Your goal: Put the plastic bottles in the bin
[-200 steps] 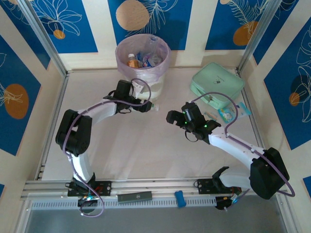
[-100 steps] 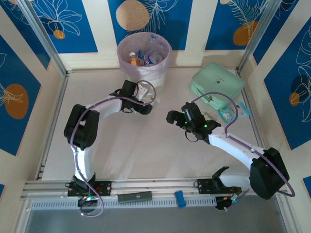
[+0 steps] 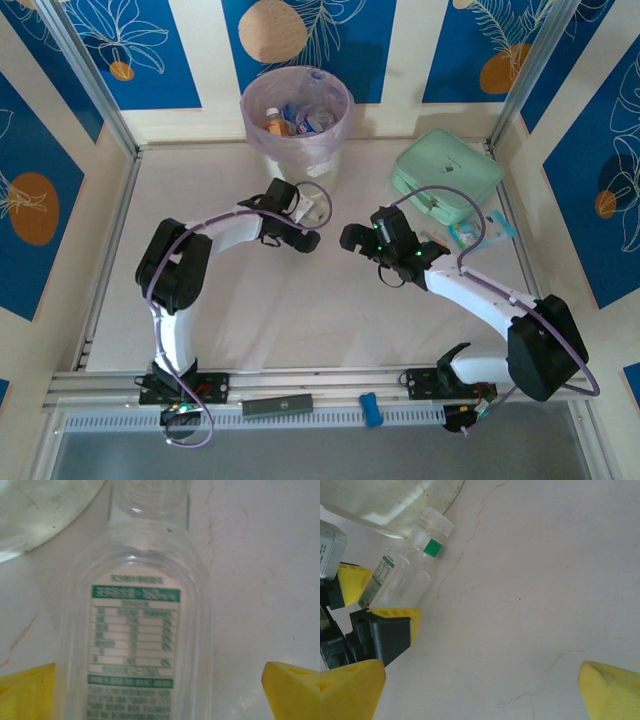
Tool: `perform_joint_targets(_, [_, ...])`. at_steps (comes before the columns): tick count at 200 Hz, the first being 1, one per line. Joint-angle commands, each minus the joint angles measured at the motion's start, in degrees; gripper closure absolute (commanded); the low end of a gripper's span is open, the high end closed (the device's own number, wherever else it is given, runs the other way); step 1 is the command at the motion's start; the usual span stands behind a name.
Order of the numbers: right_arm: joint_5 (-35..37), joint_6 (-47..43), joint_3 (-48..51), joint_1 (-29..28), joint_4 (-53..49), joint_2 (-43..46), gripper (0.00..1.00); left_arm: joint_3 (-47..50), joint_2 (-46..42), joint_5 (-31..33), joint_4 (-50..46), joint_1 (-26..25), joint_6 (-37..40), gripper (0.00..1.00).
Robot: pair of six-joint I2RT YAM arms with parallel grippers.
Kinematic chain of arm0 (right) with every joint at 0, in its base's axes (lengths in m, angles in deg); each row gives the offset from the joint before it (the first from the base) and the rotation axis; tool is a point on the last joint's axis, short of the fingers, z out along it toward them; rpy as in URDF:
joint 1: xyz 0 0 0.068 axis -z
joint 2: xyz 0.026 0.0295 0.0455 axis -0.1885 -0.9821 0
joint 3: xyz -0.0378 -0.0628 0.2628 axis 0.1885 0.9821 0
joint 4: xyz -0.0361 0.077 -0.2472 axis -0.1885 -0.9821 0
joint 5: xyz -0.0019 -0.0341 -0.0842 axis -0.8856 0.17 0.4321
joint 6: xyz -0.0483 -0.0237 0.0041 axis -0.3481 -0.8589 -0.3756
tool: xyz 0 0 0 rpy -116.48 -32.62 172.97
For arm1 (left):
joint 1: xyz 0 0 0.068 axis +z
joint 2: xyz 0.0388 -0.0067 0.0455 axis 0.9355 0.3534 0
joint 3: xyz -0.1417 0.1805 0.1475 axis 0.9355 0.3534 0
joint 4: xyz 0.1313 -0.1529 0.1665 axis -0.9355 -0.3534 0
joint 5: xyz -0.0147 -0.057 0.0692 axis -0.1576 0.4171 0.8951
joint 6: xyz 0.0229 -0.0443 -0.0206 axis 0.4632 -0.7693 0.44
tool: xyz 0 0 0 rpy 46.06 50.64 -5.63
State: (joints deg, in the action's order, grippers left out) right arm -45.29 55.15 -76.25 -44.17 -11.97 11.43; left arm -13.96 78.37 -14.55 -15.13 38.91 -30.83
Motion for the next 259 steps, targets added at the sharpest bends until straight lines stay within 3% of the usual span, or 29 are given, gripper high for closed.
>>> perform_joint_targets(1, [-0.46,-0.53,-1.2,0.39,-0.34,1.21,0.01,-3.7,2.75,1.91,-2.28,0.07,-0.91,0.03])
perform_joint_targets(17, [-0.35,-0.57,-0.94,0.69,-0.76,2.2,0.01,-5.37,4.54,2.0,-3.35,0.03,-0.87,0.09])
perform_joint_targets(44, [-0.28,-1.05,-0.8,1.45,-1.67,3.76,0.01,-5.7,5.17,2.2,-3.58,-0.27,-0.91,0.28])
perform_joint_targets(90, [-1.89,-1.17,-0.84,2.97,-1.6,4.2,0.01,-1.45,0.49,2.93,-1.83,-2.42,-0.21,0.49])
perform_joint_targets(126, [-3.35,-0.79,-1.15,3.67,-1.02,3.35,0.01,4.1,-5.86,2.87,-0.48,-4.81,-1.48,0.55])
perform_joint_targets(186, [-4.52,-0.21,0.1,4.81,-0.28,3.31,0.01,14.43,-24.38,-2.22,4.69,-6.26,-11.64,0.57])
perform_joint_targets(226, [-5.94,0.35,1.18,5.35,1.24,3.4,0.01,11.6,-35.34,-2.44,4.84,-6.39,-13.65,0.6])
perform_joint_targets(259, [-6.78,0.57,1.73,5.32,2.66,3.32,0.01,4.21,-37.15,1.04,5.72,-6.35,-11.41,0.61])
